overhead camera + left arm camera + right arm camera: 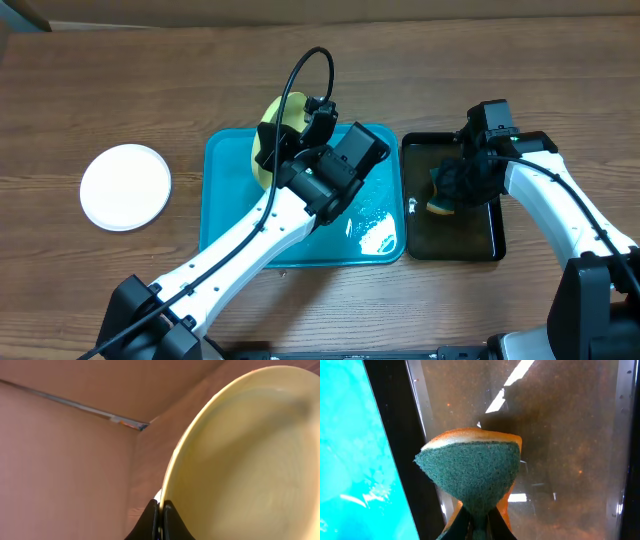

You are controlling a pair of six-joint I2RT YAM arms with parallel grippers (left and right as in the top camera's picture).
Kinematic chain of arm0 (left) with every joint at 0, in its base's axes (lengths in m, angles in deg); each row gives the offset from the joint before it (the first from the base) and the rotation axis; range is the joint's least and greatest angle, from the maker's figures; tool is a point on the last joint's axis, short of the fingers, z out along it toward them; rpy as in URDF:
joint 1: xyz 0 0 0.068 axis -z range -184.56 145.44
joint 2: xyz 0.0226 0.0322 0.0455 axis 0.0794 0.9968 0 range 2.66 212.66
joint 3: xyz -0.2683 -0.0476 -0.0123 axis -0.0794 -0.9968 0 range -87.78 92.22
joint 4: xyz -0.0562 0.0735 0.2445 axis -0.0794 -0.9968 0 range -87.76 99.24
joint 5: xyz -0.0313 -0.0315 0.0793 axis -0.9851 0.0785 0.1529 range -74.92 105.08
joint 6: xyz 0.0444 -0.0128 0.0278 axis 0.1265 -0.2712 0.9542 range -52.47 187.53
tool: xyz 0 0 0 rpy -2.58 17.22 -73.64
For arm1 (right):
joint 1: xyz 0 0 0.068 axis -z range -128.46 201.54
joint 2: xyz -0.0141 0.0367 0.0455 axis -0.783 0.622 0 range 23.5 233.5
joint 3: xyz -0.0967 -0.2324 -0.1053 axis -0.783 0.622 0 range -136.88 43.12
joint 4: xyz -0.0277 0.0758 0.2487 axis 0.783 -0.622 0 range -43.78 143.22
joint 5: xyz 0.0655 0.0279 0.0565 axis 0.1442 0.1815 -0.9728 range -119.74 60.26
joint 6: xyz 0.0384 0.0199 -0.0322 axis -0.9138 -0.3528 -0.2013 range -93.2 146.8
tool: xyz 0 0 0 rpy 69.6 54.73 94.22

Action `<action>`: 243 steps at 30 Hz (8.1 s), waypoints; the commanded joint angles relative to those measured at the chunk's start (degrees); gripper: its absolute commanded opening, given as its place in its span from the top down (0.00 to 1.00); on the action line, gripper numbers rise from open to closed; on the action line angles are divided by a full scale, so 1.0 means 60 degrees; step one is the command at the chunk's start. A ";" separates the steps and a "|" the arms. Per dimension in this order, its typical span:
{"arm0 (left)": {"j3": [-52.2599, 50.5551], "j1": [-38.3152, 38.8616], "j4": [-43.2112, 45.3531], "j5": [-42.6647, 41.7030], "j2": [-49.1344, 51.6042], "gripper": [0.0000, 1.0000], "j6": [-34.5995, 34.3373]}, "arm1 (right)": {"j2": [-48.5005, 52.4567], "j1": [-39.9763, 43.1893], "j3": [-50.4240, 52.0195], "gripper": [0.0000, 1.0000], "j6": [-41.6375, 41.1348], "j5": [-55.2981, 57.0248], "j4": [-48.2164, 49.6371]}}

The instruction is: Clean dirty plates on tray and stack at the side

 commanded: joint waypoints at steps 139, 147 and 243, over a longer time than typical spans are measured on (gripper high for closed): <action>-0.3344 -0.6291 -0.2692 -1.3030 -0.9799 0.00 -0.1985 | -0.7599 -0.1588 0.1763 0.00 -0.1734 0.2557 -0.0954; -0.3344 -0.6291 -0.2692 -1.3027 -0.9799 0.00 -0.1982 | -0.9530 -0.0688 0.2871 0.00 -0.1730 0.2663 0.0310; -0.8338 -0.7206 0.1453 -1.2535 -1.3784 0.00 -0.2189 | -1.5628 0.0295 1.0531 0.00 0.0721 0.2328 0.8138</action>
